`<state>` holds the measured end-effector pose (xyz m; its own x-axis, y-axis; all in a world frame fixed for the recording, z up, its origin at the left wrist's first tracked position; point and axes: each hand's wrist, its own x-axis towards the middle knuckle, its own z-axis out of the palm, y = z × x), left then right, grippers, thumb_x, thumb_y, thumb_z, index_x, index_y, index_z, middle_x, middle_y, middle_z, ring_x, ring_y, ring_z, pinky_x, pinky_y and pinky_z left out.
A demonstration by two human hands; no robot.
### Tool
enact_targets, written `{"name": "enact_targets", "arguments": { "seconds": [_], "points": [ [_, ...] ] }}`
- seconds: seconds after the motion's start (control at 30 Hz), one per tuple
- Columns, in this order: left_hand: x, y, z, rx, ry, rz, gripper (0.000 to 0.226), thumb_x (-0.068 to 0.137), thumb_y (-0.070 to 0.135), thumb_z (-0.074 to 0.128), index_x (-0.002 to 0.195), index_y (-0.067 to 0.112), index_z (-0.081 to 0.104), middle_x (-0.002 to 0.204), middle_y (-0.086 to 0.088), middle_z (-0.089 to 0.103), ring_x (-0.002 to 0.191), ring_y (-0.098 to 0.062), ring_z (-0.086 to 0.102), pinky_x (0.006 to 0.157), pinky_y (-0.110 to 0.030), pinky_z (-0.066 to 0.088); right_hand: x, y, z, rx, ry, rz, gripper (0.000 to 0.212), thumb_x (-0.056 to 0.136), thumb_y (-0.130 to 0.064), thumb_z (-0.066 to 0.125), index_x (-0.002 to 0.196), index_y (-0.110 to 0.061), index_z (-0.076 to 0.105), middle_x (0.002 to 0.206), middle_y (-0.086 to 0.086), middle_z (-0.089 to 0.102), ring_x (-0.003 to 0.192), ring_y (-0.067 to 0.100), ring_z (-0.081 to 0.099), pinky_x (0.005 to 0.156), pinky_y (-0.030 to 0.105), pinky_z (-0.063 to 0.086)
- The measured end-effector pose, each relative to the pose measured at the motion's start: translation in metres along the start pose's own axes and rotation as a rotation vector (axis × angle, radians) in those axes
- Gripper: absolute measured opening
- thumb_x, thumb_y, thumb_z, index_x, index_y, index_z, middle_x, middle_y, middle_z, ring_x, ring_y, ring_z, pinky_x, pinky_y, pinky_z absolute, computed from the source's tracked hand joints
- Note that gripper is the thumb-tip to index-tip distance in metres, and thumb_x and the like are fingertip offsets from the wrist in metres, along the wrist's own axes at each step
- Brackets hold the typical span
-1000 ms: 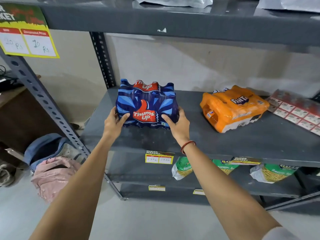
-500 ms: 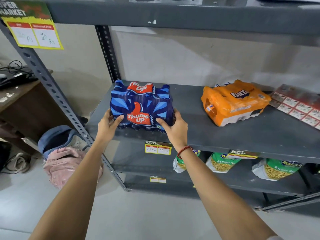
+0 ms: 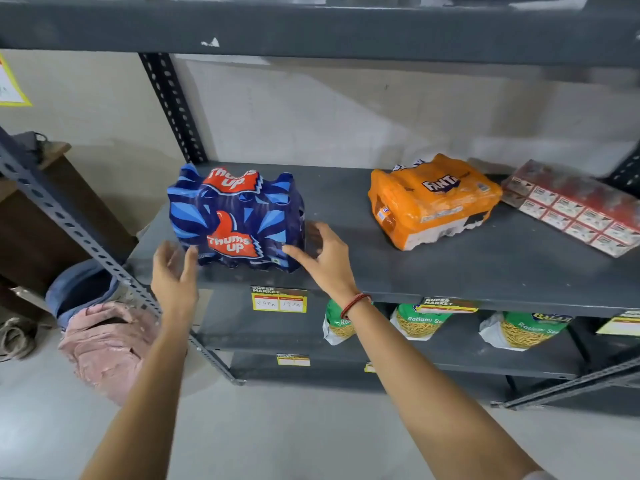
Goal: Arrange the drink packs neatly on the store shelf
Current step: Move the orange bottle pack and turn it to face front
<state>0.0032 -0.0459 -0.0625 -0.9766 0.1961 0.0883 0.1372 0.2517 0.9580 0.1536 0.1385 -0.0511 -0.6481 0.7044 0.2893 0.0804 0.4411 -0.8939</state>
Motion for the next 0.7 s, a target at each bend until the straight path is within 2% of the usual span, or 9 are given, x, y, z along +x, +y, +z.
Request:
{"name": "enact_targets", "arguments": {
  "seconds": [0.07,0.1,0.17,0.23,0.33,0.43,0.5,0.6,0.7],
  "points": [
    [-0.042,0.004,0.022,-0.046,0.156,0.049,0.039,0.092,0.034,0.056,0.124,0.013,0.053,0.115,-0.008,0.062,0.097,-0.008,0.057,0.087,-0.016,0.042,0.005,0.006,-0.023,0.018,0.069,0.024,0.055,0.076,-0.041,0.074,0.118,-0.011,0.057,0.116,0.005,0.065,0.103,0.014,0.061,0.081,0.027,0.055],
    [-0.064,0.008,0.038,-0.065,0.115,0.109,0.027,0.093,0.028,0.057,0.115,0.013,0.059,0.103,-0.007,0.064,0.086,0.000,0.058,0.080,-0.009,0.041,0.009,0.010,-0.037,0.037,0.116,0.028,0.050,0.077,-0.039,0.073,0.116,-0.012,0.058,0.114,0.004,0.065,0.099,0.012,0.061,0.077,0.025,0.054],
    [-0.105,0.018,0.074,-0.065,-0.122,0.198,0.010,0.091,0.018,0.059,0.100,0.019,0.063,0.092,-0.003,0.066,0.074,0.011,0.058,0.068,-0.003,0.041,0.019,0.016,-0.068,0.031,0.193,0.005,0.039,0.079,-0.037,0.072,0.109,-0.014,0.061,0.108,0.003,0.066,0.090,0.006,0.061,0.070,0.016,0.051],
    [-0.131,0.034,0.109,-0.040,-0.365,0.260,0.010,0.090,0.022,0.061,0.093,0.031,0.063,0.090,0.003,0.068,0.074,0.008,0.060,0.064,-0.006,0.044,0.032,0.020,-0.105,-0.040,0.263,-0.025,0.031,0.082,-0.035,0.069,0.103,-0.012,0.064,0.103,0.007,0.068,0.088,0.009,0.061,0.067,0.010,0.048],
    [-0.136,0.069,0.155,-0.036,-0.525,0.370,0.006,0.090,0.032,0.060,0.094,0.033,0.063,0.092,0.015,0.065,0.081,0.003,0.062,0.067,-0.008,0.046,0.052,0.028,-0.160,-0.169,0.381,-0.028,0.026,0.085,-0.031,0.065,0.097,-0.008,0.066,0.098,0.010,0.068,0.091,0.024,0.062,0.077,0.033,0.053],
    [-0.124,0.108,0.197,-0.085,-0.529,0.422,0.023,0.089,0.034,0.060,0.107,0.019,0.062,0.098,0.011,0.061,0.084,0.008,0.060,0.069,-0.003,0.042,0.074,0.040,-0.209,-0.399,0.483,-0.035,0.028,0.085,-0.031,0.063,0.094,-0.005,0.067,0.098,0.017,0.067,0.095,0.032,0.060,0.082,0.033,0.043],
    [-0.113,0.132,0.228,-0.079,-0.523,0.337,0.041,0.089,0.039,0.060,0.121,0.015,0.052,0.115,0.007,0.050,0.096,0.005,0.054,0.080,-0.008,0.041,0.090,0.050,-0.236,-0.601,0.439,0.079,0.042,0.086,-0.039,0.060,0.106,-0.003,0.063,0.116,0.022,0.061,0.111,0.037,0.052,0.091,0.035,0.039],
    [-0.100,0.157,0.272,-0.013,-0.598,0.046,0.073,0.083,0.051,0.061,0.138,0.010,0.035,0.137,-0.001,0.041,0.124,-0.017,0.045,0.101,-0.032,0.041,0.108,0.067,-0.269,-0.768,0.258,0.324,0.073,0.086,-0.056,0.053,0.134,-0.002,0.043,0.142,0.026,0.040,0.131,0.041,0.036,0.106,0.046,0.031],
    [-0.102,0.169,0.303,0.042,-0.631,-0.216,0.095,0.075,0.052,0.067,0.144,0.014,0.014,0.139,-0.010,0.043,0.121,-0.029,0.050,0.085,-0.034,0.045,0.120,0.080,-0.290,-0.600,0.011,0.537,0.090,0.081,-0.070,0.046,0.142,-0.005,0.032,0.145,0.022,0.041,0.130,0.039,0.042,0.104,0.042,0.036]
  ]
}}
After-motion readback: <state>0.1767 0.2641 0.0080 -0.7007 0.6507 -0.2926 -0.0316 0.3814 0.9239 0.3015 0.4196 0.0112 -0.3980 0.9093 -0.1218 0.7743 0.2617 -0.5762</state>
